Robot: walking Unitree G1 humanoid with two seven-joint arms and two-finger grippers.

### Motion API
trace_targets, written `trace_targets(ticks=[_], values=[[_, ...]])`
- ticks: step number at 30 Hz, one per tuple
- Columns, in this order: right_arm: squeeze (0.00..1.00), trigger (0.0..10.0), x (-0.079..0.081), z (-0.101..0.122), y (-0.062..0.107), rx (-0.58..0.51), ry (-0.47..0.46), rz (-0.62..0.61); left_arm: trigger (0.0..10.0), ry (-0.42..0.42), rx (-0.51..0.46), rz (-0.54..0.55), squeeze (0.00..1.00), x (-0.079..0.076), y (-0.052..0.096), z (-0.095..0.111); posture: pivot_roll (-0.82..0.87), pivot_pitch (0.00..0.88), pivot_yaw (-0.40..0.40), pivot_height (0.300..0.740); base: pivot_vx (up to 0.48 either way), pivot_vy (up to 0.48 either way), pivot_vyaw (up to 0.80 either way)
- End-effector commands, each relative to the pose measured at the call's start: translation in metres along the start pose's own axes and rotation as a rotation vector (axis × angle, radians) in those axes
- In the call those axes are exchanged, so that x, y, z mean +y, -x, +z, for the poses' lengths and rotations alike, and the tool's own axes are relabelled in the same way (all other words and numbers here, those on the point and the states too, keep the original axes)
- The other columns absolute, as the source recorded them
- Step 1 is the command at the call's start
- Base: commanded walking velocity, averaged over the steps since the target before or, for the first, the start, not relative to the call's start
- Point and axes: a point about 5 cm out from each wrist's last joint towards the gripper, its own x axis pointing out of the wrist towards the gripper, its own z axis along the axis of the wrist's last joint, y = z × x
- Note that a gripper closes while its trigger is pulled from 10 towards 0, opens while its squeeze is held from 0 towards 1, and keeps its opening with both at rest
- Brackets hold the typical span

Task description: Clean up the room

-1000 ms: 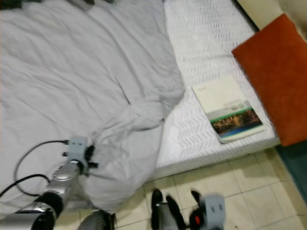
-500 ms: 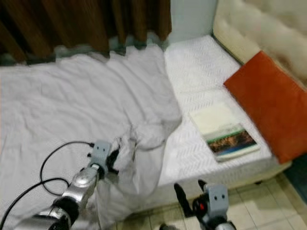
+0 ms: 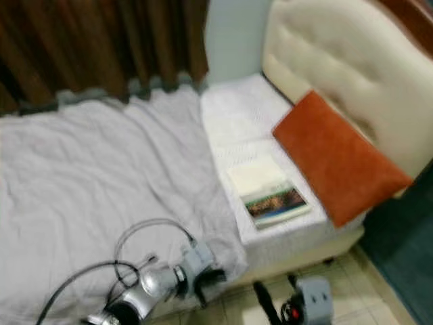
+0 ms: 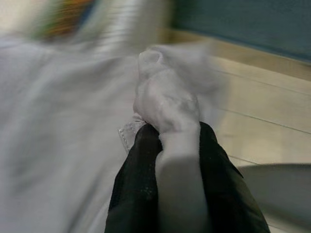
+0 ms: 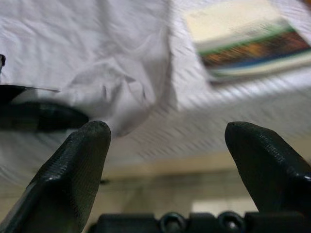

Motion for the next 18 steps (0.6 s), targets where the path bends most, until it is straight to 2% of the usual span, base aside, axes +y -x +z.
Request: trace_targets(ticks=[1,2,5,6,7,11,14,16,18], values=[[0.0,10.0,0.003,0.0,0.001,0.011,-0.001,0.016,10.0,-0.047,0.059,-0.105,0.0,-0.017,-0.003,-0.009,-0.3,0.143,0.026,0.74,0.394,-0.27,0.0],[0.0,10.0,0.003,0.0,0.001,0.011,-0.001,0.016,10.0,-0.047,0.059,-0.105,0.0,-0.017,-0.003,-0.009,-0.3,0.143,0.026,0.74,0.394,-0.27,0.0],[0.0,10.0,0.003,-0.003,0.006,0.029,0.002,0.017,10.0,-0.081,0.168,-0.263,0.0,-0.058,-0.007,-0.034,-0.3,0.156,0.021,0.74,0.0,0.0,0.0],[0.0,10.0,0.004,-0.005,0.008,0.041,0.003,0.019,10.0,-0.071,0.186,-0.313,0.0,-0.082,-0.012,-0.039,-0.31,0.161,0.016,0.74,0.0,0.0,0.0],[0.0,10.0,0.005,-0.006,0.008,0.047,0.003,0.023,10.0,-0.06,0.182,-0.319,0.0,-0.09,-0.015,-0.037,-0.31,0.164,0.014,0.74,0.0,0.0,0.0],[0.0,10.0,0.007,-0.007,0.011,0.058,0.001,0.032,10.0,-0.015,0.156,-0.345,0.0,-0.107,-0.022,-0.032,-0.31,0.174,0.004,0.74,0.0,0.0,0.0],[0.0,10.0,0.009,-0.01,0.013,0.074,0.008,0.049,10.0,-0.011,0.156,-0.388,0.0,-0.125,-0.024,-0.032,-0.31,0.178,0.0,0.74,0.0,0.0,0.0],[0.0,10.0,0.009,-0.01,0.013,0.077,0.009,0.051,10.0,-0.012,0.154,-0.396,0.0,-0.13,-0.025,-0.032,-0.31,0.18,-0.003,0.74,0.0,0.0,0.0],[0.0,10.0,0.008,-0.01,0.013,0.083,0.015,0.054,10.0,0.072,0.115,-0.376,0.0,-0.138,-0.03,-0.024,-0.3,0.182,-0.007,0.74,0.0,0.0,0.0]])
